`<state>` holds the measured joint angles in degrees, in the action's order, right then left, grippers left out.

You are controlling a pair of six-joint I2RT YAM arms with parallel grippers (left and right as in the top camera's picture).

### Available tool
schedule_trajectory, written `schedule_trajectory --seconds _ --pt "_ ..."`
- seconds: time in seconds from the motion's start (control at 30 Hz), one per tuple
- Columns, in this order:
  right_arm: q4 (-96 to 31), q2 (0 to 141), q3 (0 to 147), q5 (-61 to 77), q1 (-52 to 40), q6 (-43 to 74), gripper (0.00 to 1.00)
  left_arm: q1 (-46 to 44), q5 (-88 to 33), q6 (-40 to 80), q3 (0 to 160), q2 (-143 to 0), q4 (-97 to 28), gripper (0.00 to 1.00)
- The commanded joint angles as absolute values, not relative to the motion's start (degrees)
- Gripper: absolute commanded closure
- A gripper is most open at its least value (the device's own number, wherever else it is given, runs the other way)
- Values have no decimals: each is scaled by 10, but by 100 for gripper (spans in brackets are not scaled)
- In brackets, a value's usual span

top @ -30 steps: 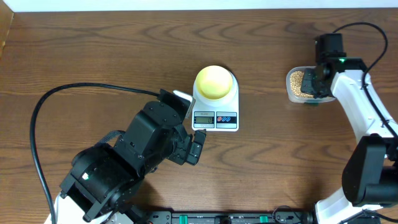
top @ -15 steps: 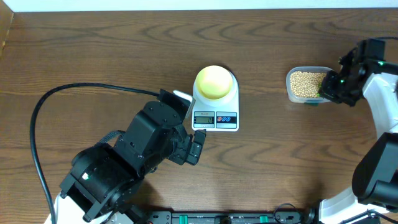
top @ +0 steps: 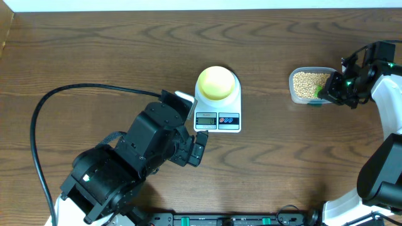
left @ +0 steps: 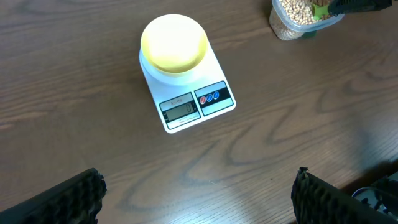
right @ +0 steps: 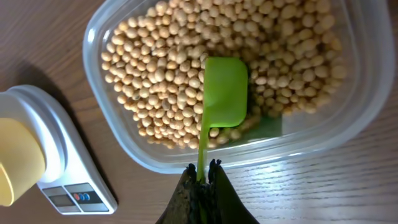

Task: Scoop item into bowl and weigh 50g on scale
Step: 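Dip the scoop into the soybeans with right gripper and scoop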

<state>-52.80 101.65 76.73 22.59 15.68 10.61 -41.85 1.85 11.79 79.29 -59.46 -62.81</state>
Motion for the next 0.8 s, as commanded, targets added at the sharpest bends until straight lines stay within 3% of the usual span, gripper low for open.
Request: schedule_trajectory --seconds 0.0,0.77 --pt "-519 1024 761 259 166 84 99 -419 20 110 802 -591 -630 2" --pt "-454 1095 731 505 275 11 99 -419 20 110 802 -591 -630 2"
